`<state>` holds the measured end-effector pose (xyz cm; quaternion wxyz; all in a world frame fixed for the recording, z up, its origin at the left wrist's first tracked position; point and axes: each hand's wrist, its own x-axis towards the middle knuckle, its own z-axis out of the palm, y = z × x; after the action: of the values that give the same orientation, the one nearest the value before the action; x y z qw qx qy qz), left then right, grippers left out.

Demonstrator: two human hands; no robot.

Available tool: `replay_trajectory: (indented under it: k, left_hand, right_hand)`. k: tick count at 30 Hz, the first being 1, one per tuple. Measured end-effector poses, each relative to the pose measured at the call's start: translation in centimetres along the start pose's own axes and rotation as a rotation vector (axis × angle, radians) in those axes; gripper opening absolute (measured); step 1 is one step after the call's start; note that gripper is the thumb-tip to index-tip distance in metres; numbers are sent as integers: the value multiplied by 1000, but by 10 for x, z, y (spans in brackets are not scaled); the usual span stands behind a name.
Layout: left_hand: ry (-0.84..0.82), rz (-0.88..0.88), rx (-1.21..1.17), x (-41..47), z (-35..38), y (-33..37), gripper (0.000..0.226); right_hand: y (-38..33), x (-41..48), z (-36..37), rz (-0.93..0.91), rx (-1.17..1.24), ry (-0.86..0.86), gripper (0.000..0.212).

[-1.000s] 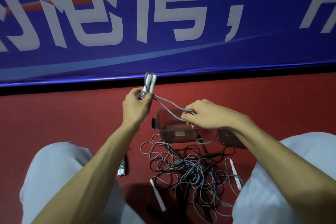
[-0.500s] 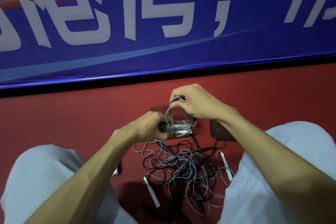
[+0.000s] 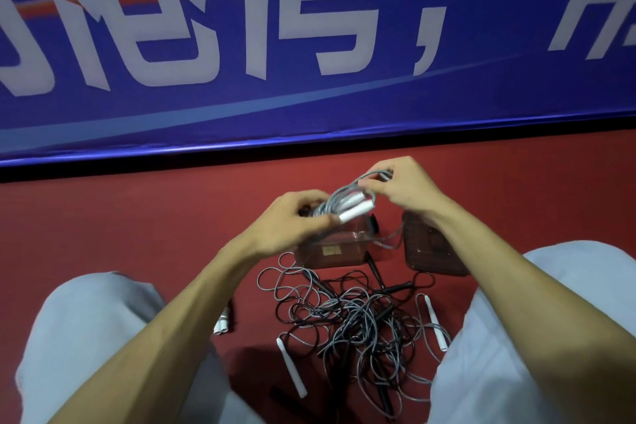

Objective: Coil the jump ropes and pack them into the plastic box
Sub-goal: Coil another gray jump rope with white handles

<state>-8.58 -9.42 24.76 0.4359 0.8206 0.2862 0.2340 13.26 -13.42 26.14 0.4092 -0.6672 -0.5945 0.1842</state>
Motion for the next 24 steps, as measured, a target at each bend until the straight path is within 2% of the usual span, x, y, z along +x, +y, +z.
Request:
replay_trajectory:
  k: [3,5,7,9,11,14,19,22,24]
  left_hand:
    - [155,-46,-320,2,-6,9,5]
    - [231,-114,-550,3,-9,14,14]
    - [282,-185,-732,3,-13,18,23]
    - [324,-234,-801,3,-15,20,27]
    - [379,-264,-810,3,-16,17,27]
    - [484,-298,-790,5,-17,11,23]
    - [627,-335,-774,9,-23,1,23]
    - [679,-264,-538,10,-23,-6,12]
    - [671,-228,-340,8,-22,-8,14]
  right_hand:
    - [-2,-2,0,24,174,-9,19]
    - [-6,-6,1,49,256,-44,25]
    - [-9,-8,4,50,333,-67,23]
    - [-12,-10,8,11,396,-59,17]
    - [-12,-10,12,-32,349,-97,11]
    - [-7,-12,18,-35,132,-237,17]
    - [-12,-16,17,21,42,-357,23]
    - [-21,-21,16,-34,-115,-407,27]
    - [-25,-22,13,-115,-258,-400,24]
